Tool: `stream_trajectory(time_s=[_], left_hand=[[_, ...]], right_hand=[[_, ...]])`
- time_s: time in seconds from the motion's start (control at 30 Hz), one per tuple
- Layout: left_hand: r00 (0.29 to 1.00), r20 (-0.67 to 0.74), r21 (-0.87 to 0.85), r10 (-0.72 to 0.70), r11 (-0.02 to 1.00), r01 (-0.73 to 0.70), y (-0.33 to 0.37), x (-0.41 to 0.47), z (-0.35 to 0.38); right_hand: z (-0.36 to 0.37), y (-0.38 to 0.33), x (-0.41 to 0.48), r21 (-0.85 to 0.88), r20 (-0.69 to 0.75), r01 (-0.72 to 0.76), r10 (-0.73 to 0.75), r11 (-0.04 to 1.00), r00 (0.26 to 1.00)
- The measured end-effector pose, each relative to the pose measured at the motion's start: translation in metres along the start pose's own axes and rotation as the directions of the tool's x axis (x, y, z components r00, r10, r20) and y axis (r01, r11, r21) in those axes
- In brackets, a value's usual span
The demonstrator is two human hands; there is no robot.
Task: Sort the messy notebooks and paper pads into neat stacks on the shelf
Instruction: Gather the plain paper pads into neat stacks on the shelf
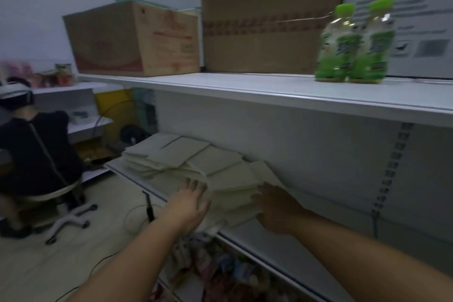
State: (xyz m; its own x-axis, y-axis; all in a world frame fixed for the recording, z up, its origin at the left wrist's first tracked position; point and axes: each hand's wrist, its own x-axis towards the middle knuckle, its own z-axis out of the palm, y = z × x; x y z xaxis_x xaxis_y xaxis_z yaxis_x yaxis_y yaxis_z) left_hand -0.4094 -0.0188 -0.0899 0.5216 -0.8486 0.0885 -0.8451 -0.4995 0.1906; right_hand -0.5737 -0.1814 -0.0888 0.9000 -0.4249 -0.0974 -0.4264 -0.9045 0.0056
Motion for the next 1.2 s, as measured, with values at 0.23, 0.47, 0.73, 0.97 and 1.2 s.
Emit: stream_trajectory(time_s=[0.23, 0.47, 0.73, 0.97, 1.2], left_hand=[[0.997, 0.041, 0.076, -0.066, 0.995, 0.063, -0.059, 0.023, -0.011], [0.965, 0.034, -0.027, -0.259, 0.965, 0.26, -0.132, 0.073, -0.04], [0.962, -0.11, -0.167, -0.25, 0.959, 0.23, -0.17, 0.14, -0.033], [0.944, 0.144, -0.187, -0.298, 0.928, 0.321, -0.213, 0.211, -0.038], [0.839, 0.544, -0.818, 0.028, 0.239, 0.522, -0.239, 0.244, -0.047]], right_hand=[[-0.035, -0.06, 0.116, 0.115, -0.164, 0.183, -0.163, 0.976, 0.973], [-0.039, -0.07, 0.198, 0.135, -0.214, 0.226, -0.194, 0.965, 0.957], [-0.029, -0.068, 0.264, 0.324, -0.189, 0.022, 0.042, 0.946, 0.981], [-0.03, -0.076, 0.3, 0.299, -0.034, -0.203, 0.223, 0.932, 0.974], [-0.03, -0.093, 0.3, 0.239, -0.038, -0.413, 0.433, 0.879, 0.9]])
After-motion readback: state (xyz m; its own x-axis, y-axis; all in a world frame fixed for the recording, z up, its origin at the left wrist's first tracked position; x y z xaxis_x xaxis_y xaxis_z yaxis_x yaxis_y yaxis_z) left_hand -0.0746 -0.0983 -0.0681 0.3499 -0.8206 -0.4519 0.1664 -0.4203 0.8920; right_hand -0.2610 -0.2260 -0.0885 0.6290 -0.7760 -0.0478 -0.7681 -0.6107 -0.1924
